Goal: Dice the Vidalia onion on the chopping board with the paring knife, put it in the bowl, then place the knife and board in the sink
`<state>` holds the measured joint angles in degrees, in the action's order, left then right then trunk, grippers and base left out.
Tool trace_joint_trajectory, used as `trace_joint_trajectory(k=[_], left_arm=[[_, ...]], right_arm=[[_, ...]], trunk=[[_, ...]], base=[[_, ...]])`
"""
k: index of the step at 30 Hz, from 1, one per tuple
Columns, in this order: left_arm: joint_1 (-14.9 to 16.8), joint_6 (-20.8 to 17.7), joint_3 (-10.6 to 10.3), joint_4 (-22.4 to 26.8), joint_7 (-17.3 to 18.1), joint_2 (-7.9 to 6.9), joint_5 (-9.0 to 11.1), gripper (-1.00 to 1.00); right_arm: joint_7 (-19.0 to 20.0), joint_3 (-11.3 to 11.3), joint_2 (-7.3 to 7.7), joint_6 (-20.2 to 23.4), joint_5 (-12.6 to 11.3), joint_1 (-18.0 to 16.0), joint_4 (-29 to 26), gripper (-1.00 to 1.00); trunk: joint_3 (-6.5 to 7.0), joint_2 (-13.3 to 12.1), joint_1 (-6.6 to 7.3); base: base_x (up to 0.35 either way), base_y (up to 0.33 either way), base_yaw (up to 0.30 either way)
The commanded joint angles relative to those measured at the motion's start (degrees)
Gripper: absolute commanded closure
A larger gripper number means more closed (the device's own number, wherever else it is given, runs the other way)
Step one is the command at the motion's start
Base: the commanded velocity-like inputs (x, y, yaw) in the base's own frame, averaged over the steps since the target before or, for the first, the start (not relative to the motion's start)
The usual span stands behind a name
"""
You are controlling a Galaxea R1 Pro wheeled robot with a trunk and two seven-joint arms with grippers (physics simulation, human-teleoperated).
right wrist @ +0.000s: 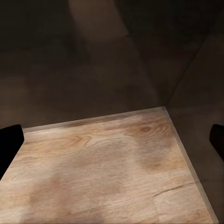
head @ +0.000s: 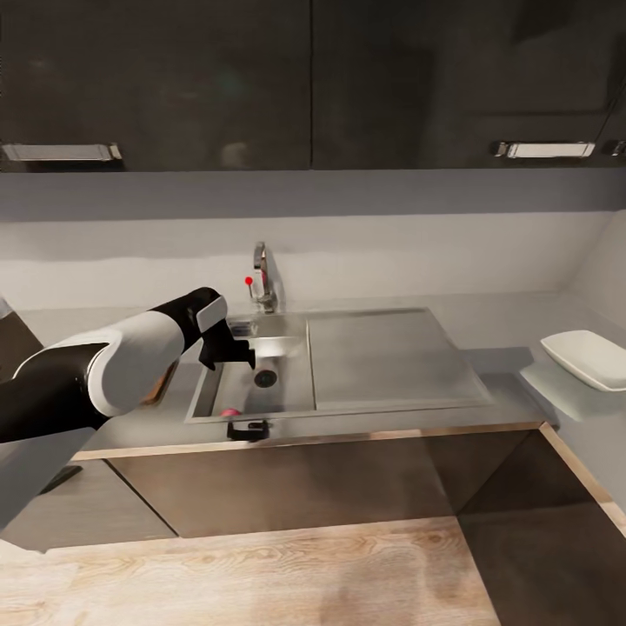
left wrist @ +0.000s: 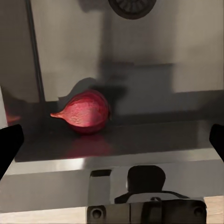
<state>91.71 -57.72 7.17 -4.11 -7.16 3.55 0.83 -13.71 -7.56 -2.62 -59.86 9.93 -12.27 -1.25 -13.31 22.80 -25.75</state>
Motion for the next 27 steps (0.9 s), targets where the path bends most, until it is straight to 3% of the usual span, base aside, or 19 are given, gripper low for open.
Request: trace_joint_trajectory(k=[1,27], left_arm=[[0.0,0.0,0.5,-0.1,-0.6,-0.01,0.1,-1.00],[-4.1,0.1,0.5,-0.2,-0.6,-0.43,0.0,-1.00]], right_arm=[[-0.3,-0.4,-0.01,-0.1,0.6,0.0,0.0,-1.00],[-0.3,-0.4,-0.01,-0.1,0.6,0.0,0.0,-1.00]], trunk=[[-0.11,0.1,-0.03],[-0.11,0.1,-0.03]], base=[[0.000,0.030,0.000],[0.000,0.003,0.000]])
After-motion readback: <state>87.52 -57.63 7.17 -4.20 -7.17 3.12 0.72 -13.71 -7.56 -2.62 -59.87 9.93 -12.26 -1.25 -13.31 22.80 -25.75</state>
